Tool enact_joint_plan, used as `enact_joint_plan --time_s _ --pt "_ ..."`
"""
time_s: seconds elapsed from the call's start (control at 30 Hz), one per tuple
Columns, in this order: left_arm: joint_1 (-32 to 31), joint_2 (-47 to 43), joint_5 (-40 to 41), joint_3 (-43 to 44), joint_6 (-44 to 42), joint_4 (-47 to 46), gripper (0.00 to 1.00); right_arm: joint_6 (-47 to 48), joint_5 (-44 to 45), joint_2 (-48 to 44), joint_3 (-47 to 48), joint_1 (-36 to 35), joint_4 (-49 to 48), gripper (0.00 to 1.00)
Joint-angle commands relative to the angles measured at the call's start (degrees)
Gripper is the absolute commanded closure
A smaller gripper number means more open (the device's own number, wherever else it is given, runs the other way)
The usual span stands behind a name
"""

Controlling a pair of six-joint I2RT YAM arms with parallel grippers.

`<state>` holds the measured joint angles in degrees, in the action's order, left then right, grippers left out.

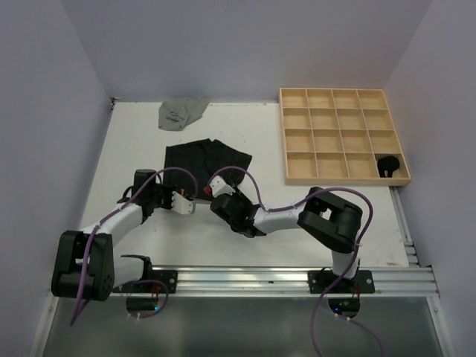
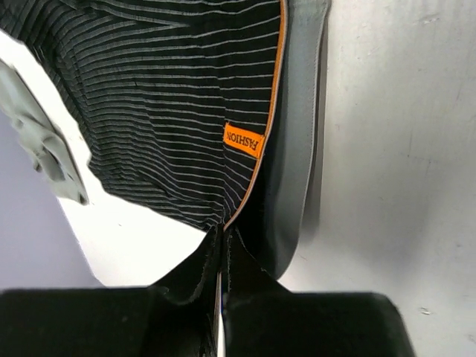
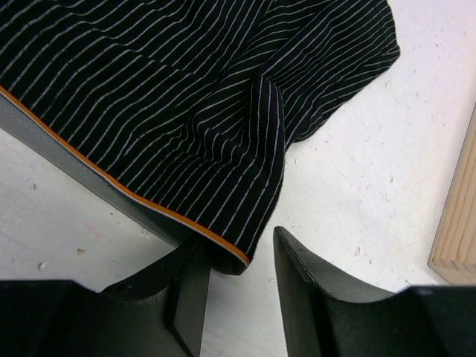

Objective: Roll the underwear
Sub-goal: Flatten the underwear

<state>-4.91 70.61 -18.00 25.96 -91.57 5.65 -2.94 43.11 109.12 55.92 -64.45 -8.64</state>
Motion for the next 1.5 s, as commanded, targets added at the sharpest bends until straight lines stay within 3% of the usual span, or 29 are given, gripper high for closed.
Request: enact_joint_plan --time_s 0.0,0.23,0.4,0.53,0.57,0.67,0.77,0.9,1.07,1.23,1.37,1.47 --pt "1.56 -0.22 2.26 1.90 10.93 0.94 1.00 3.54 -0.39 1.01 -0.81 0.29 1.61 0.57" --pt "9.38 6.11 1.83 5.50 28.36 2.18 1.00 9.43 -5.23 1.71 -3.71 0.29 1.43 0.57" --pt "11.15 10.68 1.48 7.09 29.45 6.90 1.00 12.95 -8.21 0.84 -4.33 0.20 1.44 0.55" --pt "12.02 8.15 -2.65 6.22 24.60 11.13 0.63 15.15 -12.94 -3.55 -3.98 0.02 3.45 0.54" --pt "12.20 7.01 -3.79 6.21 24.34 11.75 0.59 15.42 -14.10 -5.13 -4.06 -0.07 3.72 0.54" --pt "12.64 2.00 -9.76 7.44 22.75 15.96 0.53 15.77 -18.83 -10.93 -3.01 -0.15 6.79 0.53" --pt "12.64 -1.61 -18.00 11.12 22.40 22.81 0.52 15.77 -23.84 -16.47 -0.64 -0.15 13.11 0.53" --pt "12.64 -4.25 -21.90 16.83 25.55 29.32 0.51 13.05 -26.32 -21.84 1.03 0.11 18.83 0.53" --pt "14.48 -3.20 -21.91 20.36 33.80 29.43 0.52 0.07 -29.04 -24.04 1.56 4.58 23.93 0.60" --pt "18.70 7.42 -22.42 26.15 43.13 32.75 0.56 -21.44 -37.47 -23.95 -1.68 14.60 21.84 0.68" --pt "22.47 18.74 -28.99 32.39 48.49 37.84 0.55 -33.69 -40.12 -25.45 -6.34 18.12 14.02 0.61" --pt "26.26 24.38 -32.26 36.70 48.42 42.33 0.48 -40.02 -42.92 -23.00 -7.32 19.53 10.59 0.58"
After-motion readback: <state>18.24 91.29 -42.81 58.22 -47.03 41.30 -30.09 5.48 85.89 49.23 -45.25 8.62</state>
